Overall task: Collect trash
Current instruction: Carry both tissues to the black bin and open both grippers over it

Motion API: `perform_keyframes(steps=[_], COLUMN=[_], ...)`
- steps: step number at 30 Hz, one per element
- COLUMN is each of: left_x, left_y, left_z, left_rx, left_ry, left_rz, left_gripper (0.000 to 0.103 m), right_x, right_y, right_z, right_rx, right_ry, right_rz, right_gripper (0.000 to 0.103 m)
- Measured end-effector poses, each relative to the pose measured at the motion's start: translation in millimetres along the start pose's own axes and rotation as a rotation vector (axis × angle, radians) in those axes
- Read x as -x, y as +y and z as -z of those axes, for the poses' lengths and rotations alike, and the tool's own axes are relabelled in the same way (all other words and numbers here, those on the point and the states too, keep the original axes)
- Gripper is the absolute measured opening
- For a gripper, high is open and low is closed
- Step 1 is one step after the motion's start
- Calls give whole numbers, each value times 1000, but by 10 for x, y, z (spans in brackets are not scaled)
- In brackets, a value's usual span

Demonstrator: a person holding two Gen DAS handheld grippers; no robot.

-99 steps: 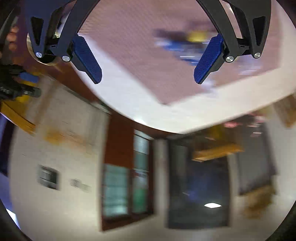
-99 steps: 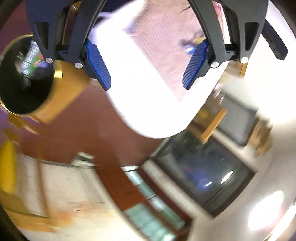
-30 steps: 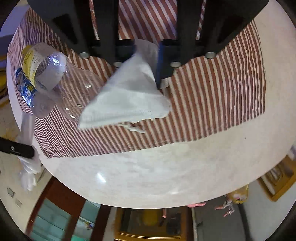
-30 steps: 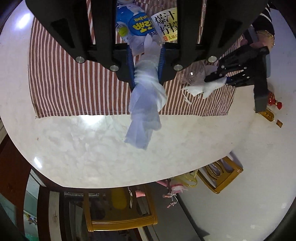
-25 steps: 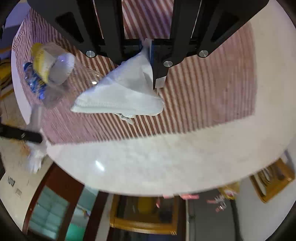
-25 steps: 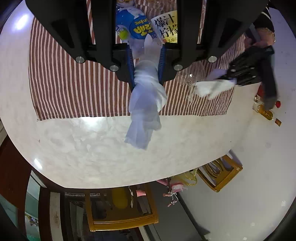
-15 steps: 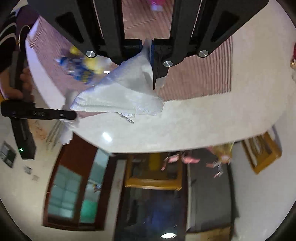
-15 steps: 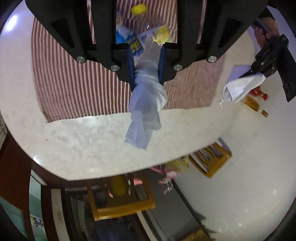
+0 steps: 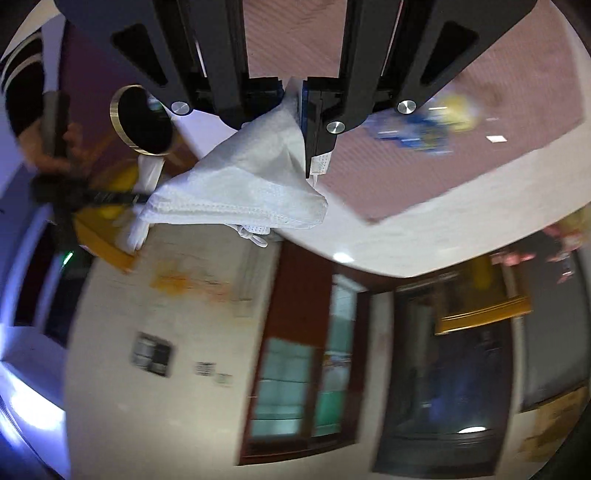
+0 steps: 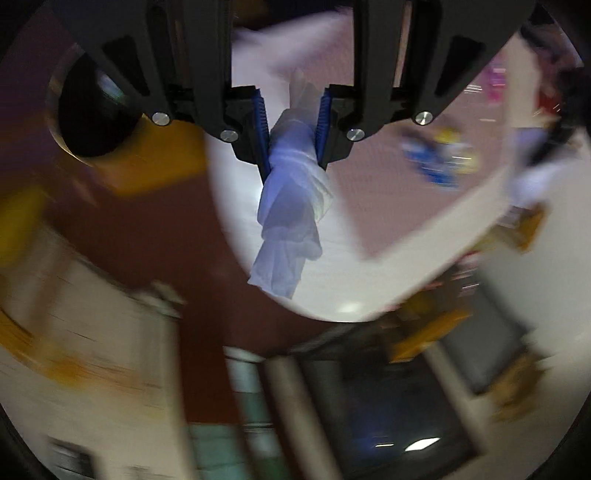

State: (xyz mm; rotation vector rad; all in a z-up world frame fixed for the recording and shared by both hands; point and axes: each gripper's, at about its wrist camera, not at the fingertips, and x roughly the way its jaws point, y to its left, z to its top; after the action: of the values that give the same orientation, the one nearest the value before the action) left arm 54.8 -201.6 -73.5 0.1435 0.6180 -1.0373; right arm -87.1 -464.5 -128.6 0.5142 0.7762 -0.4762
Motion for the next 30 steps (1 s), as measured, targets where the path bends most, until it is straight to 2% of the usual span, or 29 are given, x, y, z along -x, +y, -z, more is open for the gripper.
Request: perform_keyframes(steps=[3, 8, 11, 12, 13, 14, 15, 16, 18, 23, 26, 28, 30], left_x=[-197, -443, -550, -597, -641, -655, -707, -754, -920, -1506, -2036, -2527, -2935], left_y=[-469, -1239, -1486, -1576, -1654, -1687, -1731, -1768, -1923, -2375, -2753, -3009, -3253], left_z=[50, 163, 204, 200, 195, 200, 191, 189, 185, 295, 484, 674, 909], left_rx=[-35, -152, -197, -212, -223, -229, -241, -255, -287, -348, -387, -356, -364], left_ry=[24, 92, 121, 131, 139, 145, 156, 163, 186, 270, 368, 484, 581], left_rz=[84, 179, 203, 209, 219, 229, 241, 244, 263, 342, 404, 474, 473], left_gripper=[6, 6, 6, 6, 6, 6, 6, 6, 6, 6, 6, 6, 7], right_x=[-39, -338, -543, -636, -715, -815, -831, -808, -713, -143, 245, 445, 550], right_y=[-703, -1482, -1879, -2028, -2114, -2221, -2298, -2393, -2483, -2773, -2974, -3033, -3071], right_z=[297, 714, 853, 901, 926, 964, 997, 1028, 1079, 1067, 1093, 1114, 1102], right_rx=[-106, -239, -312, -331, -336, -349, -365, -399, -442, -569, -635, -656, -651], right_ry=[39, 104, 133, 155, 188, 235, 250, 244, 212, 58, -38, -79, -99], right_rz=[144, 240, 283, 303, 316, 339, 353, 355, 335, 367, 399, 415, 435], right_gripper=[23, 23, 25, 37, 63, 72, 74, 74, 82, 82, 83, 84, 84])
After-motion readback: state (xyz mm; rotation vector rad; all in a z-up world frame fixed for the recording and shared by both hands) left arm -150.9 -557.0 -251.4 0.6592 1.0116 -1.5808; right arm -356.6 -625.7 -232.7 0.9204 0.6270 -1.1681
